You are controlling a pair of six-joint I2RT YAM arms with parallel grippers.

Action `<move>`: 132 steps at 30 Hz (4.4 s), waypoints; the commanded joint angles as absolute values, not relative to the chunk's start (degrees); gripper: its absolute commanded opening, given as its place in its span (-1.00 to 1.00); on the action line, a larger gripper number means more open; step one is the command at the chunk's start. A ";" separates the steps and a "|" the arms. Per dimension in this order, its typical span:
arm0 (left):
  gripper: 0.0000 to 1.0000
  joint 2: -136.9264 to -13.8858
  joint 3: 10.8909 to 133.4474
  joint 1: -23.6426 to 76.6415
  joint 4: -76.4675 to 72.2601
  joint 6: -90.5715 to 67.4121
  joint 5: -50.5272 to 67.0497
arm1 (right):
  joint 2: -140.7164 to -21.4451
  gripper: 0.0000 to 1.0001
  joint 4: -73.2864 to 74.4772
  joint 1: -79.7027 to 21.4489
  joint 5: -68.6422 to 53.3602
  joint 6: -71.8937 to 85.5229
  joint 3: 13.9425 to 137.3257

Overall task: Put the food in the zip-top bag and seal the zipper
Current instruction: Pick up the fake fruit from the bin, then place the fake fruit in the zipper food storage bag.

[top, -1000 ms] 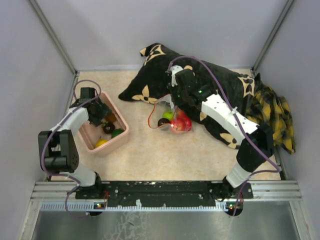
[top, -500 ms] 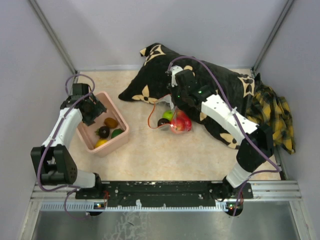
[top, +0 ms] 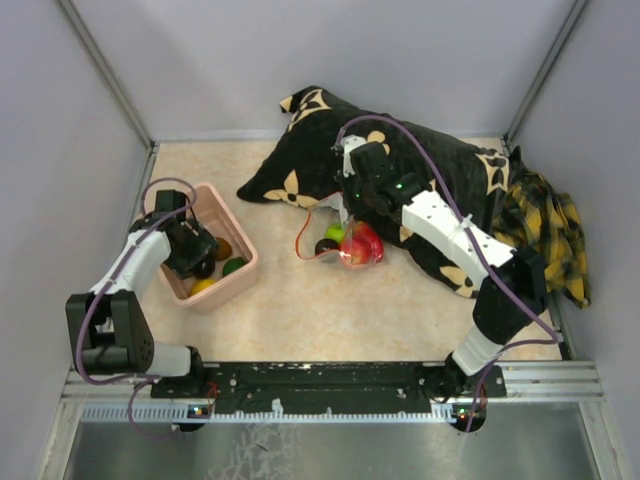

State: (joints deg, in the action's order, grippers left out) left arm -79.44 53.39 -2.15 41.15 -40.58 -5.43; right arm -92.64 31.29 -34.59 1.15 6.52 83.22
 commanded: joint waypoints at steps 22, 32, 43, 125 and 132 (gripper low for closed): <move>0.61 -91.09 57.76 -3.17 33.76 -38.28 -13.49 | -93.72 -1.00 32.21 -34.10 2.01 5.86 86.37; 0.52 -92.27 55.66 -2.82 35.36 -38.70 -9.80 | -94.13 -1.00 32.13 -34.12 2.63 5.56 86.69; 0.11 -88.65 58.72 -2.53 37.10 -35.43 -11.20 | -93.91 -1.00 32.43 -34.10 2.78 5.16 88.00; 0.75 -72.69 66.31 38.90 12.52 -17.84 -3.03 | -91.23 -1.00 32.78 -34.10 -6.60 10.81 93.03; 0.79 -67.93 64.66 33.24 24.85 -27.63 -12.77 | -91.93 -1.00 32.35 -34.11 -7.57 11.30 92.09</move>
